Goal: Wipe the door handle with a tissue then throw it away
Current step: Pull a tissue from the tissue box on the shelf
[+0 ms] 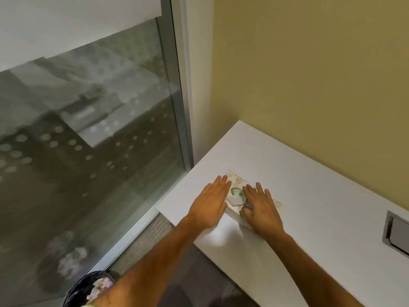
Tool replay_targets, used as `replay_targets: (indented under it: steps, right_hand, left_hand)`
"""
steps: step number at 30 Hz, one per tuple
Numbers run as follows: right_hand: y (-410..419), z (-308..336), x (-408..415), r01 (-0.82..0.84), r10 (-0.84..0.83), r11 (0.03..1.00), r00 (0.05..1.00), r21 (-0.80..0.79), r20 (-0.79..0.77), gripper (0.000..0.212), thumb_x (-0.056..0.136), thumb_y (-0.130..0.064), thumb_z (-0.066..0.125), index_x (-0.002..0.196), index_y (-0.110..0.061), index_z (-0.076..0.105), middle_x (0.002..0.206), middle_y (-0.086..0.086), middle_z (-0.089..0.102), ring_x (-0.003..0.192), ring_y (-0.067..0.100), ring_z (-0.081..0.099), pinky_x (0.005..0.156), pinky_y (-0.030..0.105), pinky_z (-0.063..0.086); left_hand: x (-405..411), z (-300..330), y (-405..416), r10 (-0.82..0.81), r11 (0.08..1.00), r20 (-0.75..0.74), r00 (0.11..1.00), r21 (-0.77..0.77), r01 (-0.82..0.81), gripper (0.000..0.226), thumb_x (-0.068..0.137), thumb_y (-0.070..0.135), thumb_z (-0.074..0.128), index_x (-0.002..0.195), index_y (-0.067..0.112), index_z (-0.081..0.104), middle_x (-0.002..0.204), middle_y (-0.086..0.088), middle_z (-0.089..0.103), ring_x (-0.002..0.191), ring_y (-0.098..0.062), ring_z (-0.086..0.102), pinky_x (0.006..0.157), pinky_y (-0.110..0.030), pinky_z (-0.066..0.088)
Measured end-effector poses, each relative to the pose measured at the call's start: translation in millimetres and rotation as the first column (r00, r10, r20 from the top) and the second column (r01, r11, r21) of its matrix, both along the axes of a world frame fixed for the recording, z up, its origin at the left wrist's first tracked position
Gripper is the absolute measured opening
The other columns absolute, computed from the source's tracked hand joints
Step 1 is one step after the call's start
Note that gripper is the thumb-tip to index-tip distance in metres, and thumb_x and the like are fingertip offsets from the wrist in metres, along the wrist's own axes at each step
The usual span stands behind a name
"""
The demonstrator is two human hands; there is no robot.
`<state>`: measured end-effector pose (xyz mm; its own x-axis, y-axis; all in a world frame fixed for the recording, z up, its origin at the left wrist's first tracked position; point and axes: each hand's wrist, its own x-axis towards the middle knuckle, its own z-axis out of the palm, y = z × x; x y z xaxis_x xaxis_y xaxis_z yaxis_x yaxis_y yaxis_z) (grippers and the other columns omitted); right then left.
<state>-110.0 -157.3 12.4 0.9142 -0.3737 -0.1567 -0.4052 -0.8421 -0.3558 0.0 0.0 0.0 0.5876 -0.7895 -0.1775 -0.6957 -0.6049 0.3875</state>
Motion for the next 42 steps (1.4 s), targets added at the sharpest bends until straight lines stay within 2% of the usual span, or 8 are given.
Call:
replay_targets:
  steps: [8, 12, 22, 24, 28, 32, 35, 42]
  right_hand:
    - [5, -30, 19, -0.066, 0.066, 0.998, 0.997, 0.004, 0.035, 0.041, 0.099, -0.015, 0.055, 0.141, -0.016, 0.054, 0.150, 0.004, 0.048, 0.146, 0.031, 0.032, 0.120, 0.044, 0.026]
    - [7, -35, 20, 0.050, -0.050, 0.999, 0.998, 0.005, 0.041, 0.027, 0.101, -0.024, 0.048, 0.117, -0.021, 0.069, 0.130, 0.002, 0.066, 0.118, 0.022, 0.060, 0.096, 0.034, 0.050]
    - [0, -3, 15, 0.019, -0.037, 0.998, 0.952, 0.065, 0.304, 0.012, 0.089, -0.013, 0.070, 0.096, -0.007, 0.076, 0.090, 0.013, 0.078, 0.075, 0.033, 0.073, 0.070, 0.037, 0.058]
    - [0, 11, 19, 0.003, -0.030, 0.997, 0.942, 0.079, 0.334, 0.013, 0.089, -0.013, 0.070, 0.098, -0.006, 0.075, 0.093, 0.013, 0.078, 0.077, 0.032, 0.073, 0.074, 0.037, 0.059]
    - [12, 41, 24, 0.137, -0.238, 0.944, 0.912, 0.299, 0.333, 0.026, 0.098, -0.026, 0.055, 0.111, -0.013, 0.073, 0.109, 0.005, 0.075, 0.092, 0.019, 0.068, 0.087, 0.027, 0.054]
    - [46, 76, 24, 0.085, -0.292, 0.889, 0.862, 0.450, 0.415, 0.022, 0.098, -0.024, 0.057, 0.108, -0.015, 0.074, 0.102, 0.001, 0.075, 0.089, 0.013, 0.068, 0.079, 0.019, 0.054]
    - [88, 96, 22, 0.014, -0.275, 0.855, 0.860, 0.518, 0.430, 0.015, 0.098, -0.018, 0.058, 0.102, -0.020, 0.072, 0.099, -0.001, 0.073, 0.089, 0.014, 0.069, 0.075, 0.012, 0.053]
    - [226, 114, 2, -0.103, -0.268, 0.768, 0.845, 0.632, 0.463, 0.050, 0.093, -0.023, 0.066, 0.135, -0.043, 0.047, 0.131, -0.019, 0.054, 0.097, -0.009, 0.059, 0.073, 0.003, 0.048]
  left_hand:
    - [8, -40, -11, -0.022, 0.998, -0.062, 0.998, -0.053, 0.019, 0.066, 0.112, 0.036, 0.040, 0.169, 0.015, 0.016, 0.177, 0.000, 0.004, 0.164, -0.021, 0.004, 0.128, -0.026, 0.000]
    - [6, -51, -12, -0.087, 0.986, 0.097, 0.991, -0.136, 0.100, 0.059, 0.097, 0.023, 0.072, 0.149, -0.001, 0.057, 0.158, -0.017, 0.049, 0.145, -0.040, 0.049, 0.115, -0.049, 0.043]
    - [5, -39, -7, -0.106, 0.986, 0.132, 0.986, -0.114, 0.122, 0.067, 0.078, 0.023, 0.092, 0.134, -0.006, 0.069, 0.143, -0.021, 0.064, 0.129, -0.041, 0.064, 0.097, -0.049, 0.061]
    - [2, -35, -6, -0.105, 0.987, 0.135, 0.985, -0.107, 0.120, 0.070, 0.081, 0.025, 0.090, 0.140, -0.005, 0.065, 0.149, -0.020, 0.059, 0.135, -0.038, 0.061, 0.104, -0.046, 0.058]
    - [2, -9, -2, 0.019, 0.997, -0.122, 0.992, 0.082, -0.009, 0.070, 0.113, 0.040, 0.035, 0.170, 0.016, 0.003, 0.178, 0.000, -0.004, 0.165, -0.020, -0.002, 0.134, -0.036, 0.006]
    - [-13, 37, 41, 0.199, 0.949, -0.418, 0.886, -0.142, -0.280, 0.061, 0.110, 0.042, 0.043, 0.167, 0.025, 0.030, 0.175, 0.003, 0.025, 0.162, -0.016, 0.018, 0.132, -0.040, 0.021]
    - [-32, 70, 88, 0.222, 0.872, -0.612, 0.759, -0.223, -0.435, 0.039, 0.104, 0.037, 0.054, 0.136, 0.020, 0.067, 0.136, 0.000, 0.069, 0.121, -0.019, 0.064, 0.100, -0.038, 0.053]
    - [-87, 124, 223, 0.435, 0.676, -0.635, 0.639, -0.238, -0.697, 0.015, 0.090, 0.027, 0.068, 0.091, 0.014, 0.077, 0.081, -0.002, 0.075, 0.063, -0.003, 0.055, 0.063, -0.022, 0.044]
